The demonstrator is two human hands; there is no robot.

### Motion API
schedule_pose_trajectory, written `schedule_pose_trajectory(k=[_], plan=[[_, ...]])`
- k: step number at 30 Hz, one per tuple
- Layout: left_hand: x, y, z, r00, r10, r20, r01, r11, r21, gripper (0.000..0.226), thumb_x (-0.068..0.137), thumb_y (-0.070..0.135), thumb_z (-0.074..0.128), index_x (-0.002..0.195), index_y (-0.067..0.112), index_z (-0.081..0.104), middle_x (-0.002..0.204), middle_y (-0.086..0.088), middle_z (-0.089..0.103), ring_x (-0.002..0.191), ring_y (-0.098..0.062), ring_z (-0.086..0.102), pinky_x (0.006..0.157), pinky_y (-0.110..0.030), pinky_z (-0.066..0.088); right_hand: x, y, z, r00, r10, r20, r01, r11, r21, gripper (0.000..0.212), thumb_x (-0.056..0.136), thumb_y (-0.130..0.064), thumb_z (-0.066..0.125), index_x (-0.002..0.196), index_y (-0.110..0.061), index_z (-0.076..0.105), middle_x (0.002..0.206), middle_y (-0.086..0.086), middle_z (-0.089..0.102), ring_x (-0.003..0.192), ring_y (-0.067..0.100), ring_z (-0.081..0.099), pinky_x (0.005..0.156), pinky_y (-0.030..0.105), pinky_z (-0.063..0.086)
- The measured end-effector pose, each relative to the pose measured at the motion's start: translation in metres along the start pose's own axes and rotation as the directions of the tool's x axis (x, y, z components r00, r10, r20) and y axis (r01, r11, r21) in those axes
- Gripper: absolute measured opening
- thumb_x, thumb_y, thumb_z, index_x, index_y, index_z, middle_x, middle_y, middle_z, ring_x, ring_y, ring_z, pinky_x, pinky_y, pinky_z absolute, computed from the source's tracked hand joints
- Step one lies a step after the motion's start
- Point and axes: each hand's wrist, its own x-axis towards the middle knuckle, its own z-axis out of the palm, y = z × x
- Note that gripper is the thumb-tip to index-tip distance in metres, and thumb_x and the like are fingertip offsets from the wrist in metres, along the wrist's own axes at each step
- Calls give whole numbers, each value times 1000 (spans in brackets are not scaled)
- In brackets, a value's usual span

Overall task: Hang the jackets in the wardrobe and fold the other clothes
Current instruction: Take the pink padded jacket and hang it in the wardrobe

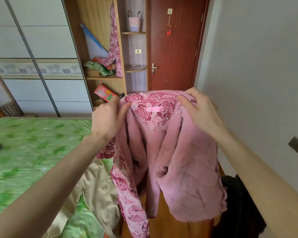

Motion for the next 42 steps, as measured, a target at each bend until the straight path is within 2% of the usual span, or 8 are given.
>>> schedule_pose_trajectory(k=[3, 7, 12, 22, 25, 32, 38, 42], plan=[[14, 0, 11, 1000, -4, 5, 4, 1000, 20, 42, 103, 59, 51, 97, 18, 53, 77, -21, 70, 78, -49, 66, 60, -42, 39, 20, 13, 2, 1000, -7, 8, 7, 999, 38, 25, 105, -47, 55, 108, -24, 65, 88, -8, 67, 82, 16, 61, 72, 35, 47], [34, -8, 30, 1000, -24, -15, 24, 999, 39, 40, 103, 58, 53, 87, 23, 41, 72, -17, 67, 74, -46, 65, 57, -40, 38, 51, 33, 17, 1000, -14, 18, 13, 997, 71, 24, 102, -45, 61, 110, -24, 70, 96, -5, 74, 89, 21, 67, 80, 43, 56], [71, -30, 67, 997, -51, -50, 52, 999, 8, 40, 103, 54, 57, 84, 23, 41, 68, -11, 63, 72, -45, 64, 57, -37, 33, 100, 62, 52, 999, -28, 25, 26, 996, 85, 21, 100, -42, 65, 109, -24, 72, 98, -7, 76, 92, 18, 70, 83, 46, 57], [185, -106, 165, 995, -80, -59, 78, 996, -35, 42, 100, 60, 55, 81, 23, 46, 62, -7, 57, 72, -48, 63, 59, -45, 49, 243, 112, 134, 994, -20, 109, 19, 1000, 11, 33, 102, -53, 55, 111, -25, 68, 100, -2, 74, 92, 23, 68, 83, 48, 57], [217, -123, 194, 995, -88, -37, 86, 996, -37, 43, 101, 60, 54, 80, 23, 46, 61, 2, 48, 74, -49, 62, 60, -43, 44, 278, 130, 159, 994, -10, 104, 10, 1000, 3, 34, 103, -54, 53, 111, -24, 67, 99, 1, 73, 91, 26, 68, 82, 49, 57], [286, -149, 263, 994, -97, -45, 94, 993, -65, 46, 100, 61, 52, 81, 19, 49, 57, 2, 48, 72, -46, 62, 57, -40, 33, 353, 177, 207, 997, -7, 74, 8, 1000, -5, 33, 104, -53, 51, 102, -22, 64, 87, -2, 70, 81, 23, 65, 73, 45, 55], [354, -177, 339, 991, -105, -80, 98, 992, -82, 47, 99, 65, 50, 88, 20, 56, 60, 0, 57, 73, -42, 63, 61, -45, 51, 428, 237, 258, 1000, -25, 11, 25, 1000, -3, 33, 104, -57, 48, 105, -28, 64, 88, -7, 71, 82, 21, 66, 73, 44, 55], [407, -194, 396, 987, -121, -103, 111, 989, -100, 46, 99, 65, 52, 86, 21, 54, 59, 1, 56, 71, -40, 62, 64, -47, 53, 494, 281, 288, 999, -31, 22, 31, 999, 7, 30, 104, -55, 51, 105, -29, 66, 91, -7, 72, 87, 21, 65, 71, 36, 45]])
